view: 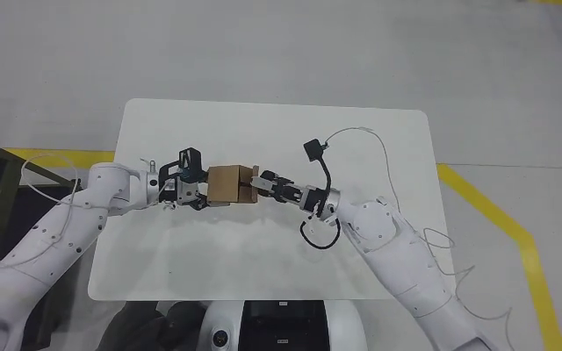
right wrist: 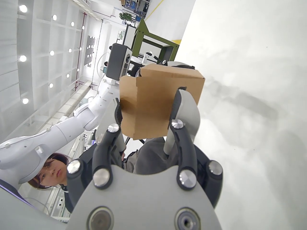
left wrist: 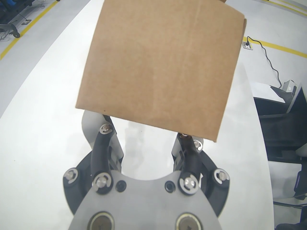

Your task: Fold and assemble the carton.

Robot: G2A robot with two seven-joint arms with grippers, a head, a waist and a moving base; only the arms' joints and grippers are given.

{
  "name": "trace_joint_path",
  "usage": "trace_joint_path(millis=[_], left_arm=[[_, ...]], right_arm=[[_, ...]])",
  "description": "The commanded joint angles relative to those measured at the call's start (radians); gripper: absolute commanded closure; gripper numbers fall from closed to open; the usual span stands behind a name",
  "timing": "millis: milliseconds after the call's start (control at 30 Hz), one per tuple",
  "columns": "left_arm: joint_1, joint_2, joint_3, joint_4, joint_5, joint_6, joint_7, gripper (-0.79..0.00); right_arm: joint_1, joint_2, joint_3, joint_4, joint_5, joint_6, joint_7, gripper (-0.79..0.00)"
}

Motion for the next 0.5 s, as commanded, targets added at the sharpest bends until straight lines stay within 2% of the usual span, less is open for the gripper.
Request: trace_joint_path(millis=[0, 100, 467], left_arm=[[0.005, -0.001, -0.007, 0.000, -0.005, -0.001, -0.007, -0.299], [0.011, -0.003, -0.017, 0.001, -0.012, -0.004, -0.013, -0.259], [0.036, -0.008, -0.057, -0.012, -0.016, -0.020, -0.025, -0.252]], right_arm=[[-0.001, 0.000, 0.005, 0.007, 0.034, -0.022, 0.011, -0.391], [0.001, 0.001, 0.012, 0.016, 0.040, -0.026, 0.015, -0.385], [-0.006, 0.001, -0.001, -0.012, -0.045, 0.012, -0.028, -0.357]])
